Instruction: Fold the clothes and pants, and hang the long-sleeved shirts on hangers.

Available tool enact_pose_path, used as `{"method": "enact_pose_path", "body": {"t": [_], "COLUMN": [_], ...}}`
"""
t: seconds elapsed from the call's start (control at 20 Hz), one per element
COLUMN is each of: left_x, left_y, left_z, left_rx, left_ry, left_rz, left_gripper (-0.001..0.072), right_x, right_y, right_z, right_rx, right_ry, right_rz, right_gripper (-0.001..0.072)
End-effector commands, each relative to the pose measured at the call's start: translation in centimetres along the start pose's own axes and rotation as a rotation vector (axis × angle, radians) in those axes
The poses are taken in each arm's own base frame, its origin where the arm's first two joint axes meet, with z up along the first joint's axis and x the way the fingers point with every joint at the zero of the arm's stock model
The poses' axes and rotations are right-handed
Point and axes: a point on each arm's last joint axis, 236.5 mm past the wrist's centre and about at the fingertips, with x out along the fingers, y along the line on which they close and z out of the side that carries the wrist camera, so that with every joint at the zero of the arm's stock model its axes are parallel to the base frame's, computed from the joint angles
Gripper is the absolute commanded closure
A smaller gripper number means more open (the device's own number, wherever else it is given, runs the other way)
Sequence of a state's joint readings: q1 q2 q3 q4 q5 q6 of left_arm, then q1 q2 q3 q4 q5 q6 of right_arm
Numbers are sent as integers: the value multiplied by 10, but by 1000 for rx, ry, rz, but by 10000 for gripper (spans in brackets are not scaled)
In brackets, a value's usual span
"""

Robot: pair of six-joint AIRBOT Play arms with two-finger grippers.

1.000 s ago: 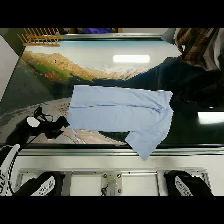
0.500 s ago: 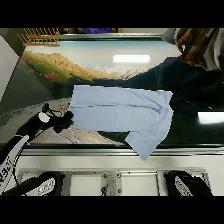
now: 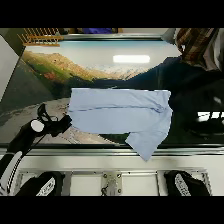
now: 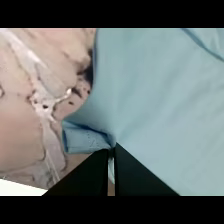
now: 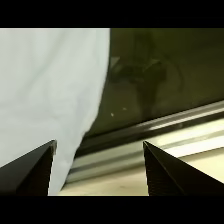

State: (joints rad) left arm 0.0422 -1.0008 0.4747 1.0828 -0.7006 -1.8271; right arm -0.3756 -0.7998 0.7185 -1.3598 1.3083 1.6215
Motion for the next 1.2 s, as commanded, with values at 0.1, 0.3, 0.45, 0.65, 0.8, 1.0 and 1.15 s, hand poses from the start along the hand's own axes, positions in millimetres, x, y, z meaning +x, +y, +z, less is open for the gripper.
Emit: {"method": "enact_pose_path", "body": {"t": [0.1,0.3,0.45,0.65,0.8,1.0,1.15], "left_x": [-19,-24,-24,-24,-26,-37,-43], "left_y": [5,1,1,1,4,15,12], "left_z": [-19,-16,-16,-16,-16,-20,-20], "left_rx": [46,53,53,53,75,175,197], "left_ry": [-42,-61,-62,-61,-56,-1,13], "left_rz": [-38,-51,-52,-52,-33,59,63], "left_gripper": [699,699,698,699,699,699,699], "right_x": [90,115,125,127,116,77,48], "right_y": [4,28,45,61,58,35,40], "right_z": [-82,-89,-91,-92,-86,-71,-44], "right_rx": [194,222,187,138,27,-187,-236], "right_ry": [174,167,179,172,173,197,137], "right_rz": [164,226,246,266,241,100,77], "right_gripper": [122,125,129,355,695,696,697]}}
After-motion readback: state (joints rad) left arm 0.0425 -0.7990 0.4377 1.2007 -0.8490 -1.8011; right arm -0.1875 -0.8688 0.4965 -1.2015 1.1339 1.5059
